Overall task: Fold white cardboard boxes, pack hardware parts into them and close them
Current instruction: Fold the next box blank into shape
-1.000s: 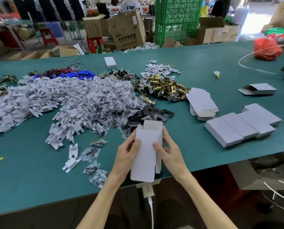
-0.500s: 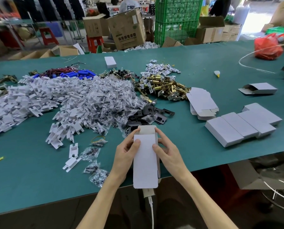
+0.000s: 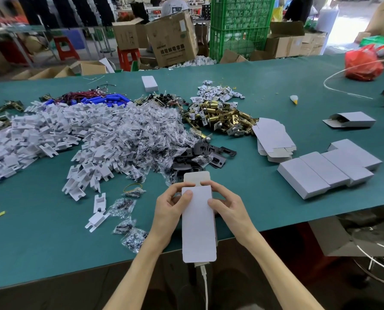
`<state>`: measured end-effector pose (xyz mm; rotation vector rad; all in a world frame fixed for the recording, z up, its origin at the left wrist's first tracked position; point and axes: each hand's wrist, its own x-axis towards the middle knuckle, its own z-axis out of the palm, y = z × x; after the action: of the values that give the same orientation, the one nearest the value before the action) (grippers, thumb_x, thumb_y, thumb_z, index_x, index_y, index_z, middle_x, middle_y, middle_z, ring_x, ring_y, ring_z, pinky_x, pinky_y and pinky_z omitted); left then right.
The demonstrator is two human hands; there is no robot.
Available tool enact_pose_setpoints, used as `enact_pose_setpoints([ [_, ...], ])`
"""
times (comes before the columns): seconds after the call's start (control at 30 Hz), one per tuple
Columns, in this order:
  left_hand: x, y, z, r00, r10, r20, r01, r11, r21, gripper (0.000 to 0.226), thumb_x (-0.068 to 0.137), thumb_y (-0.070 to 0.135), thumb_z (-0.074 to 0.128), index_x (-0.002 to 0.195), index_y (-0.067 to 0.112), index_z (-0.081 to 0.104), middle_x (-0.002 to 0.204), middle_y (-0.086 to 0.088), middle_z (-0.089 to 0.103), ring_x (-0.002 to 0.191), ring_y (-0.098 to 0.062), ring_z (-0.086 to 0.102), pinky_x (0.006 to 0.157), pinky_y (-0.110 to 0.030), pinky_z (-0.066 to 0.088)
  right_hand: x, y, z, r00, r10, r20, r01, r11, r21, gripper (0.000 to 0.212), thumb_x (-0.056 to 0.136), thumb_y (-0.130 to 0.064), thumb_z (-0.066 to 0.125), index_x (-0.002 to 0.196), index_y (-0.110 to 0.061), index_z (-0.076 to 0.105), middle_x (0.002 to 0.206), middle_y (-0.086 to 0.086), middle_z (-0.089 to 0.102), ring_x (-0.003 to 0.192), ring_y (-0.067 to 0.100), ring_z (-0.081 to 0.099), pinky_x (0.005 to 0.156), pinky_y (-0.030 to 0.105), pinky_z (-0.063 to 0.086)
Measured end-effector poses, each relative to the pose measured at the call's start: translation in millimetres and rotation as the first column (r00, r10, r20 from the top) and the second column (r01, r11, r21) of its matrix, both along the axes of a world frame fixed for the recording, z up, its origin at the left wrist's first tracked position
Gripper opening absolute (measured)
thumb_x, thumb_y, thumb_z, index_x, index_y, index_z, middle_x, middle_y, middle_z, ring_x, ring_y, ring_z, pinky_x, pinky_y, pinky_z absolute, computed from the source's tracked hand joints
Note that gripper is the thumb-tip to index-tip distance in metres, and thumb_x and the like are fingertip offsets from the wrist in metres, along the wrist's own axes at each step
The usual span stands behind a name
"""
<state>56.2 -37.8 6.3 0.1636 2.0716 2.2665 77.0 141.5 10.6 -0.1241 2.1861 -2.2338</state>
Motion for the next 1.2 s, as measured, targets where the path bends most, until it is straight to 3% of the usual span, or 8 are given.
enact_pose_setpoints([
  [0.13,0.3,-0.6,-1.0,1.000,0.007,0.026,-0.008,1.000,0.007,0.020,0.091,0.033,0.071,0.107,0.021,0.075,0.099,-0.010,0.076,0.082,-0.020,0.071,0.067,-0.038,0.059,-0.1,-0.2,-0.9,1.000,-0.024,-0.002,0.024,0.999,0.027,0.031,0.090,-0.030,0.061,0.120,-0.022,0.066,0.123,0.002,0.066,0.100,0.026,0.070,0.081,0.040,0.060],
  [0.33,-0.3,-0.8,-2.0,0.999,0.006,0.036,-0.005,1.000,-0.006,0.024,0.088,0.034,0.073,0.104,0.016,0.077,0.101,-0.010,0.077,0.087,-0.022,0.071,0.072,-0.039,0.058,0.6,-0.8,1.5,0.998,-0.057,0.001,0.057,0.998,0.037,0.026,0.091,-0.034,0.062,0.110,-0.019,0.070,0.105,-0.002,0.071,0.085,0.013,0.070,0.069,0.022,0.055],
  [0.57,-2.1,-0.9,-2.5,0.999,-0.008,0.033,0.008,1.000,-0.006,0.020,0.087,0.037,0.074,0.100,0.022,0.077,0.099,-0.009,0.078,0.084,-0.016,0.069,0.072,-0.033,0.056,0.0,-1.3,1.3,0.998,-0.053,0.030,0.054,0.998,-0.040,0.029,0.091,-0.032,0.063,0.110,-0.010,0.070,0.098,0.008,0.073,0.076,0.018,0.070,0.063,0.022,0.052],
  [0.73,-1.5,-1.4,0.5,0.998,-0.055,0.031,0.055,0.999,0.002,0.030,0.084,0.046,0.074,0.102,0.022,0.077,0.101,-0.009,0.077,0.086,-0.016,0.069,0.072,-0.034,0.057,1.0,-0.1,2.9,0.998,-0.045,0.046,0.049,0.994,-0.099,0.027,0.092,-0.032,0.064,0.109,-0.012,0.072,0.101,0.009,0.074,0.081,0.023,0.072,0.064,0.026,0.056],
  [1.0,-0.8,-2.2,0.8,0.998,-0.049,0.033,0.049,0.999,0.000,0.022,0.091,0.033,0.070,0.108,0.022,0.079,0.106,-0.008,0.077,0.091,-0.020,0.069,0.077,-0.041,0.055,2.3,0.6,4.3,0.999,-0.025,0.042,0.028,0.996,-0.085,0.028,0.092,-0.033,0.064,0.112,-0.013,0.070,0.100,-0.001,0.075,0.080,0.019,0.074,0.062,0.022,0.055],
  [1.2,-0.8,-1.1,-0.4,0.999,-0.042,0.005,0.042,0.999,-0.010,0.022,0.092,0.030,0.069,0.108,0.019,0.079,0.109,-0.006,0.077,0.094,-0.022,0.071,0.077,-0.037,0.058,1.5,0.5,4.3,0.999,-0.024,0.038,0.027,0.997,-0.075,0.029,0.092,-0.034,0.065,0.113,-0.014,0.072,0.104,0.003,0.075,0.083,0.022,0.075,0.063,0.022,0.055],
])
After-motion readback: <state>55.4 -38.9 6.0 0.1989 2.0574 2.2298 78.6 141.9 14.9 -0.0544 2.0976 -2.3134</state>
